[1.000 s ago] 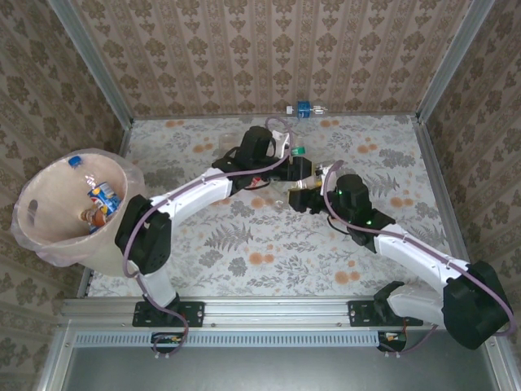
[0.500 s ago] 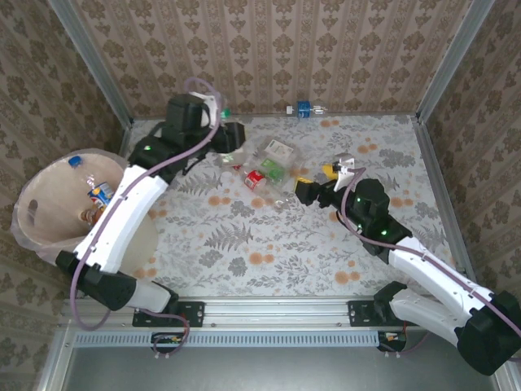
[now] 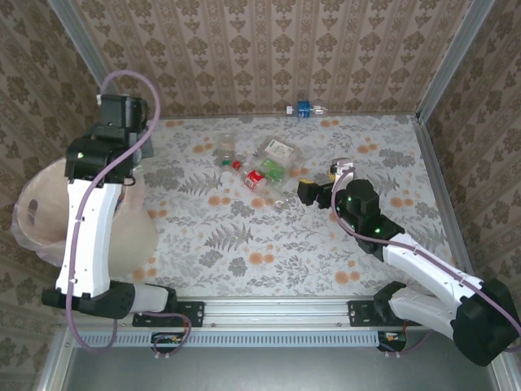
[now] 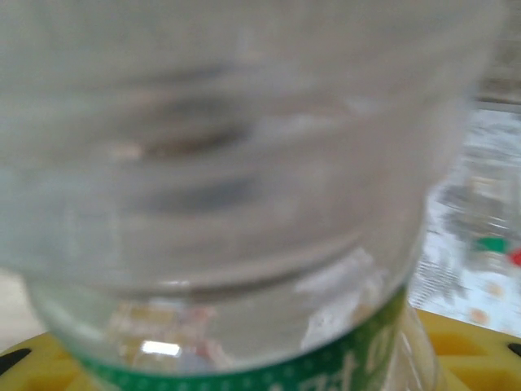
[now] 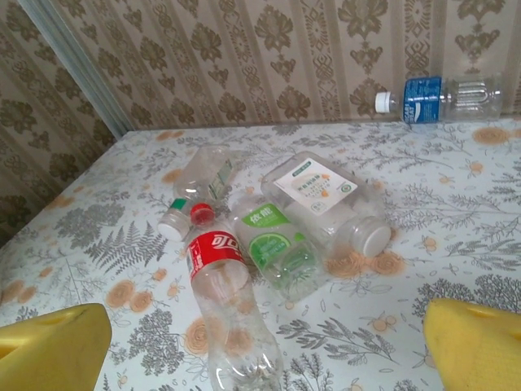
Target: Put the plastic bottles in the bin
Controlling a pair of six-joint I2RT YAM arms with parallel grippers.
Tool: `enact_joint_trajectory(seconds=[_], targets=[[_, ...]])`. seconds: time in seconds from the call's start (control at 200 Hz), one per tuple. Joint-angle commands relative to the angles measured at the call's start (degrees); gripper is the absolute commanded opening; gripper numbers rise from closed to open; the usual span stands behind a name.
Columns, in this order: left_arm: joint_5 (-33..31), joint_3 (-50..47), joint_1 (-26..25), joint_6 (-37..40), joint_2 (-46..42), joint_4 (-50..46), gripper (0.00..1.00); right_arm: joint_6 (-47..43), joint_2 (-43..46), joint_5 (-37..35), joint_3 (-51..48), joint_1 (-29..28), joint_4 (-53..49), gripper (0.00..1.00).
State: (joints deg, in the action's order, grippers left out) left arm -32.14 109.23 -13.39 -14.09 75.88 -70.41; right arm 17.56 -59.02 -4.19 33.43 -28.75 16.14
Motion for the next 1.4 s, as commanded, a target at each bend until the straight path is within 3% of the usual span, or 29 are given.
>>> enact_joint_trajectory(seconds=[0.0, 0.225, 0.445, 0.59, 0.655, 0.755, 1.065, 1.395], targets=[[-7.72, -1.38, 6.86, 3.41, -3.45, -2.30, 0.53, 1.00, -1.69, -0.98, 2.19, 0.07, 0.25, 1.00], [-4.06, -5.85, 24.17, 5.91, -6.69, -3.80, 0.54, -1.08, -2.94, 0.28, 5.16, -0.04, -1.43, 1.00], [3.72, -14.15, 40.71, 7.51, -9.92, -0.25, 0.55, -4.58, -3.53, 1.49, 8.94, 0.01, -3.73, 1.00], [4.49, -16.58, 46.21, 8.27, -7.33, -0.86, 0.58, -5.35, -3.91, 2.05, 10.31, 0.00, -4.02, 1.00], [2.31, -16.78, 47.01, 6.98, -6.09, -1.79, 0.63, -4.96, -3.77, 2.26, 10.29, 0.01, -3.93, 1.00], [0.55, -15.92, 47.44, 5.42, -4.64, -2.25, 0.83, -4.20, -3.22, 2.09, 9.75, -0.09, -3.75, 1.00], [6.42, -10.56, 46.75, 3.79, -4.37, -1.56, 0.85, -3.24, -1.40, 0.61, 7.79, -0.08, -3.49, 1.00], [11.19, -10.39, 40.46, 1.42, -6.59, 1.06, 0.88, -2.04, -5.58, 0.26, 9.13, -0.02, -4.38, 1.00]])
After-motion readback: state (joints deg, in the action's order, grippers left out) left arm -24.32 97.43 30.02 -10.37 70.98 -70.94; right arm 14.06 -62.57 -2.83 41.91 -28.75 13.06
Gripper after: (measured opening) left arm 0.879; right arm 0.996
